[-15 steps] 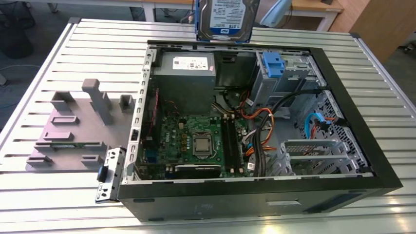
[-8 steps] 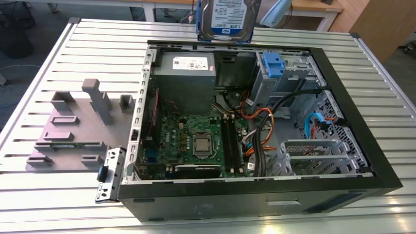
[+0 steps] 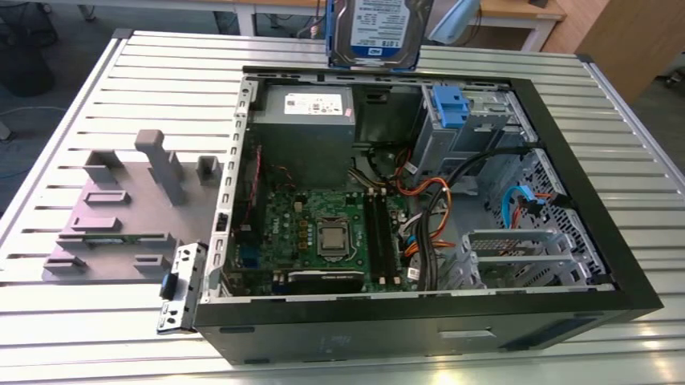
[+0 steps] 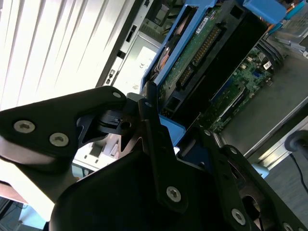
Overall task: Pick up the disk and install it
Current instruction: 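Pick up the disk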
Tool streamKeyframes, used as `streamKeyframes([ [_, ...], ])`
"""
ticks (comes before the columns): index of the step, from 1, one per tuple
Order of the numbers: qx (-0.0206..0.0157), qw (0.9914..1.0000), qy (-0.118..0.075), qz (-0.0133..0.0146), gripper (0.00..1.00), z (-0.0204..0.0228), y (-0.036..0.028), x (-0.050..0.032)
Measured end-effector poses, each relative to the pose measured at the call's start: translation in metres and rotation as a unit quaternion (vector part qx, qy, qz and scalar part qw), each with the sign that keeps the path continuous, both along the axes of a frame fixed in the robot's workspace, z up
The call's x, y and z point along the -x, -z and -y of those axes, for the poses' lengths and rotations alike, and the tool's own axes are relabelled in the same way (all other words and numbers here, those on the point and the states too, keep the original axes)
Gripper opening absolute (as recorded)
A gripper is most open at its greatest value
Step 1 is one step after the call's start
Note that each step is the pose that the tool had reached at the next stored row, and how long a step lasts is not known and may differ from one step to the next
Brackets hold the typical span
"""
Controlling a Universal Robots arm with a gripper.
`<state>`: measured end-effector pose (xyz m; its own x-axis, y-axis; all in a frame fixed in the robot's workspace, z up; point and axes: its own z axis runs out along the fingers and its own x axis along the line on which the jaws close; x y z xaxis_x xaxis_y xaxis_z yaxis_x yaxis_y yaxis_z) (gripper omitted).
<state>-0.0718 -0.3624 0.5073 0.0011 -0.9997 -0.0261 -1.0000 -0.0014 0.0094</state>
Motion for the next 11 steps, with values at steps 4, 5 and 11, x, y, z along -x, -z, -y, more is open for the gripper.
streamKeyframes([
  [4, 0.0000, 1.00000, 0.000, 0.0000, 0.37, 0.0000, 0.0000, -0.0019],
  [5, 0.0000, 1.00000, 0.000, 0.0000, 0.37, 0.0000, 0.0000, -0.0024],
  [11, 0.0000, 1.00000, 0.000, 0.0000, 0.37, 0.0000, 0.0000, -0.0052],
])
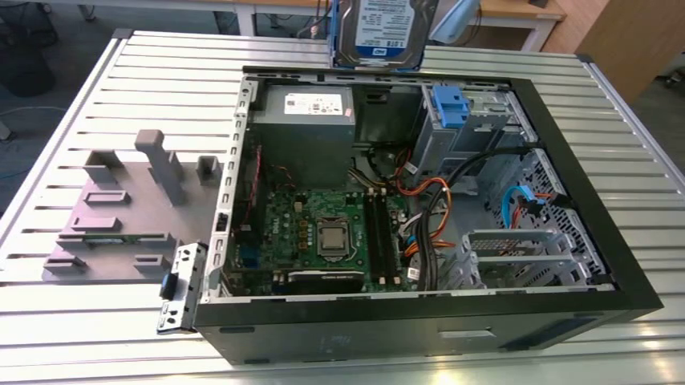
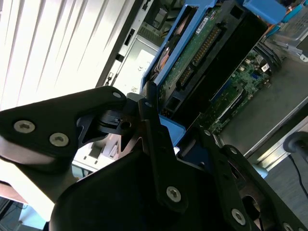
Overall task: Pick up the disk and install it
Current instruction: 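Pick up the disk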
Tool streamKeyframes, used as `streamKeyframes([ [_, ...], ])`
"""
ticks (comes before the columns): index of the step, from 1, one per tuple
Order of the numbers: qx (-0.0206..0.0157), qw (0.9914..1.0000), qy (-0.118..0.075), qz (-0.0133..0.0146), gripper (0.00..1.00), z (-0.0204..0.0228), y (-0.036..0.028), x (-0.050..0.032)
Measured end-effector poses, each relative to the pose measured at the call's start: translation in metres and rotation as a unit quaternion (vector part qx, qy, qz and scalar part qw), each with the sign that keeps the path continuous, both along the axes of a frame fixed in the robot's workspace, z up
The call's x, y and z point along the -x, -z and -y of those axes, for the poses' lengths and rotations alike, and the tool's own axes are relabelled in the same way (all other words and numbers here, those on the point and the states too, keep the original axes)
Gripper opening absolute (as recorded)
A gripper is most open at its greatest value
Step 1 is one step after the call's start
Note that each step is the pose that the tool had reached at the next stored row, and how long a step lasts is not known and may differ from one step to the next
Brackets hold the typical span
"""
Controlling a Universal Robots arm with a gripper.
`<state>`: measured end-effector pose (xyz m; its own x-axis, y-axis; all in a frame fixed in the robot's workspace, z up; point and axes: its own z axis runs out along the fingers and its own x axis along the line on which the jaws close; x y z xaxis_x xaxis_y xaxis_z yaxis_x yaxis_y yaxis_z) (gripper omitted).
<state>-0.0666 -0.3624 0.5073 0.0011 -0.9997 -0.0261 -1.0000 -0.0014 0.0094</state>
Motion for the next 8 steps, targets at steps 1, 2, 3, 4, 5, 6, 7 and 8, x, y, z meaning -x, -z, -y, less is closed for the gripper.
streamKeyframes([
  [1, 0.0000, 1.00000, 0.000, 0.0000, 0.37, 0.0000, 0.0000, -0.0004],
  [2, 0.0000, 1.00000, 0.000, 0.0000, 0.37, 0.0000, 0.0000, -0.0009],
  [3, 0.0000, 1.00000, 0.000, 0.0000, 0.37, 0.0000, 0.0000, -0.0013],
  [4, 0.0000, 1.00000, 0.000, 0.0000, 0.37, 0.0000, 0.0000, -0.0017],
  [5, 0.0000, 1.00000, 0.000, 0.0000, 0.37, 0.0000, 0.0000, -0.0021],
  [6, 0.0000, 1.00000, 0.000, 0.0000, 0.37, 0.0000, 0.0000, -0.0025],
  [7, 0.0000, 1.00000, 0.000, 0.0000, 0.37, 0.0000, 0.0000, -0.0029],
  [8, 0.0000, 1.00000, 0.000, 0.0000, 0.37, 0.0000, 0.0000, -0.0033],
])
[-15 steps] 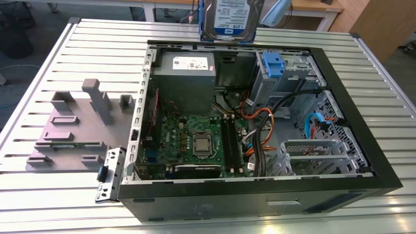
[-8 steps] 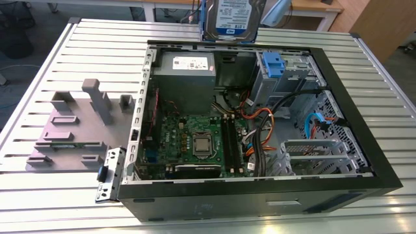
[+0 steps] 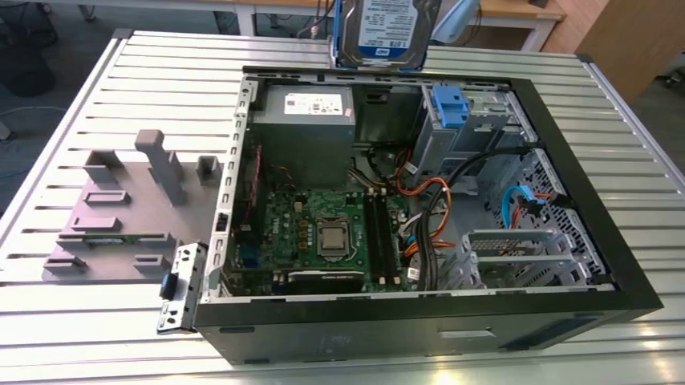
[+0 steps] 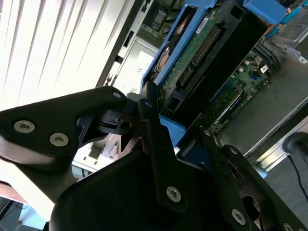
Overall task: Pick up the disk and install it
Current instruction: 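Pick up the disk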
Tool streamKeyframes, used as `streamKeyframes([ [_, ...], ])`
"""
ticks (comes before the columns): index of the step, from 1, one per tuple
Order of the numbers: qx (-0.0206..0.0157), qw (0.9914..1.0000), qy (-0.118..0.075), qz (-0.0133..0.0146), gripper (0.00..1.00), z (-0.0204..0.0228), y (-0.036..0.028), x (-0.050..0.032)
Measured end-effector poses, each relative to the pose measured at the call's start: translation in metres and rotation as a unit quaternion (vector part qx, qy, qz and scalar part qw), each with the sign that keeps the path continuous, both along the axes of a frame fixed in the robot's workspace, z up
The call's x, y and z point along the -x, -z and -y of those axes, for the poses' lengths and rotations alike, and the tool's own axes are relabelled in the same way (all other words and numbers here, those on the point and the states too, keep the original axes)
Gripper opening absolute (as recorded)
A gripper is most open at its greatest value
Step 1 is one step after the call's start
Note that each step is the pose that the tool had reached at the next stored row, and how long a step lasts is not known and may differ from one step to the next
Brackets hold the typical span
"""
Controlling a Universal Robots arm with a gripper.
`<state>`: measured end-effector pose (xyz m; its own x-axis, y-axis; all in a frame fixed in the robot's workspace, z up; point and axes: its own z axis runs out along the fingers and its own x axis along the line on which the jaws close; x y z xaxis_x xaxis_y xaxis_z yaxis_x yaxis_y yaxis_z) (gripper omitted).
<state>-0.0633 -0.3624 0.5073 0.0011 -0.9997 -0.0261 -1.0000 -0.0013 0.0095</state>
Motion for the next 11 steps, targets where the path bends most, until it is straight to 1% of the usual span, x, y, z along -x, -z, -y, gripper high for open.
streamKeyframes([
  [11, 0.0000, 1.00000, 0.000, 0.0000, 0.37, 0.0000, 0.0000, -0.0046],
])
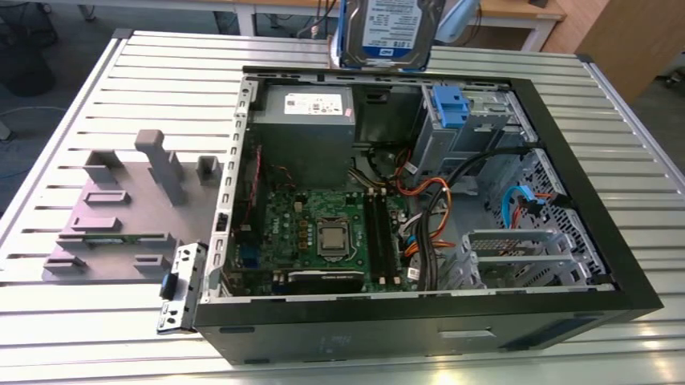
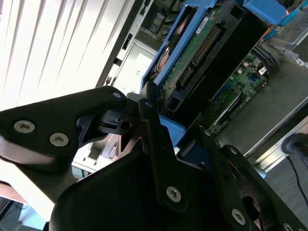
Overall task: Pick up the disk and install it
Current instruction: 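Pick up the disk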
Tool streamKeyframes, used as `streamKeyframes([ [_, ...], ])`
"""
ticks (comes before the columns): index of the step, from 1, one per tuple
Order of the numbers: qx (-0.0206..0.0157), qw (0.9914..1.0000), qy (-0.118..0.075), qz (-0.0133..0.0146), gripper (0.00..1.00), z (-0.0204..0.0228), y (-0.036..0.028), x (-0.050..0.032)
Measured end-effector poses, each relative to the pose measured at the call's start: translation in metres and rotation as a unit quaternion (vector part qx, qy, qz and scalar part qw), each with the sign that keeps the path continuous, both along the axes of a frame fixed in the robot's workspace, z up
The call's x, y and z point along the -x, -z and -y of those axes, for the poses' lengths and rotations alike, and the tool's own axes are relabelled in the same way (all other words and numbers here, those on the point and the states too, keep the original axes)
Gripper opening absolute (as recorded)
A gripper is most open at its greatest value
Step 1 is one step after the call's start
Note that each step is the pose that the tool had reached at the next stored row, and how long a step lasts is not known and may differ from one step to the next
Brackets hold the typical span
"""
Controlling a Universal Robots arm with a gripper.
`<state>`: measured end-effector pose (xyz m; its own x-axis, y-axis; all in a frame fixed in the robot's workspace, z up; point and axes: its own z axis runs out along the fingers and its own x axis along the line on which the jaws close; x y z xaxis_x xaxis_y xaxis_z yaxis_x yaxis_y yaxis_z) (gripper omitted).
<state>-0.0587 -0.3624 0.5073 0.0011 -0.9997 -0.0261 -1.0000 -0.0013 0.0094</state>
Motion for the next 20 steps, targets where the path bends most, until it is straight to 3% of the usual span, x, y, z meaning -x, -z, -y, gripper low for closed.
streamKeyframes([
  [20, 0.0000, 1.00000, 0.000, 0.0000, 0.37, 0.0000, 0.0000, -0.0080],
])
